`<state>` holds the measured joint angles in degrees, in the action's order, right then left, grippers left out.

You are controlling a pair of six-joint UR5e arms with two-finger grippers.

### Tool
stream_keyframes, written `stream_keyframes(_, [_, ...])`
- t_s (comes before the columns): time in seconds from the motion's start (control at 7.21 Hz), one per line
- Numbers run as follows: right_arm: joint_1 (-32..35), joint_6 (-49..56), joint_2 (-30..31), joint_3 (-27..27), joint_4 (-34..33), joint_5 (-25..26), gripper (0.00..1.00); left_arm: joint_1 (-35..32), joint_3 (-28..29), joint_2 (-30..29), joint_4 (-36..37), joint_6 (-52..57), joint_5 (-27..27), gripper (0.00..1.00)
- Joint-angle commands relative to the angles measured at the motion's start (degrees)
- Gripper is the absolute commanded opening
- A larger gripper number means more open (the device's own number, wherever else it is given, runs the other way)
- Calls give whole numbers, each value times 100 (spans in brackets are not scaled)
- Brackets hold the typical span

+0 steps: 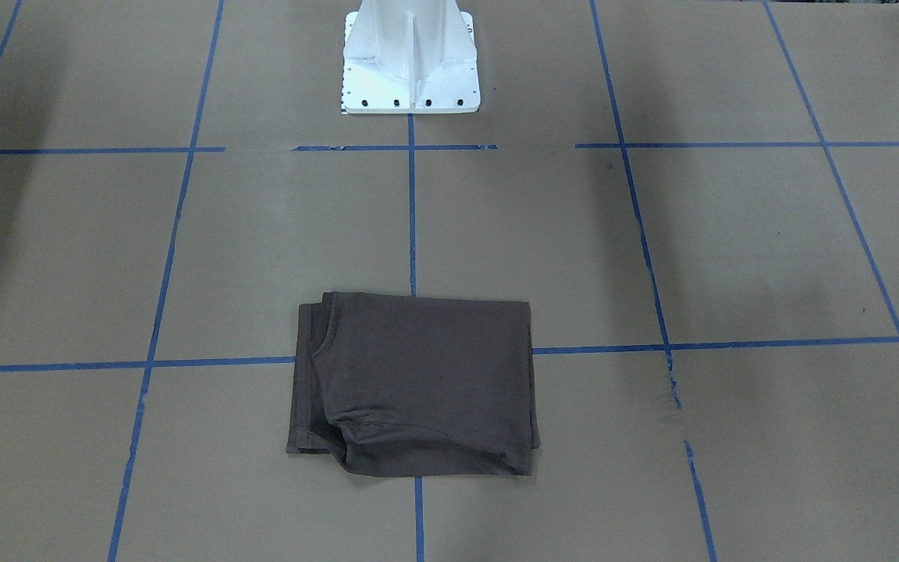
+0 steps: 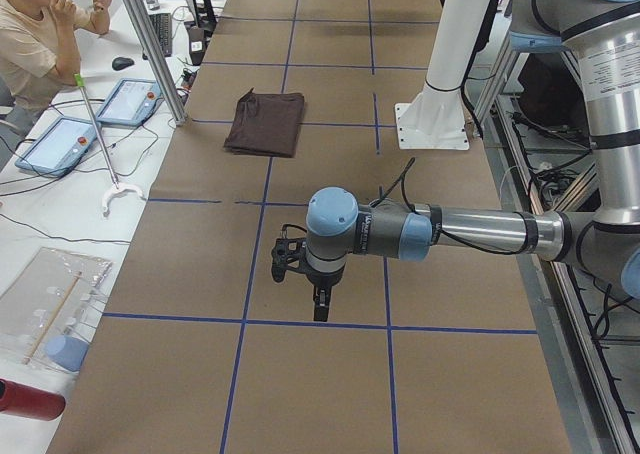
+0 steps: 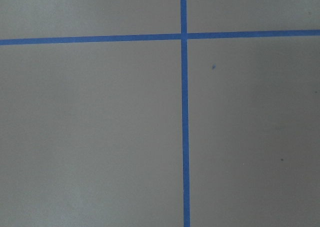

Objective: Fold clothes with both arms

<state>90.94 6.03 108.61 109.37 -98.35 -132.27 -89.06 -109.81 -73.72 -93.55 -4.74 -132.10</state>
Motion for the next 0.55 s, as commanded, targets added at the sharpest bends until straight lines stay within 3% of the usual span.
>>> stream_keyframes(0.0, [3,-5,11,-12,0,0,100,3,4,-2,-6,0,0,100])
stream_keyframes(0.42, [3,4,20,-12,0,9,100,3,30,-2,-6,0,-9,100])
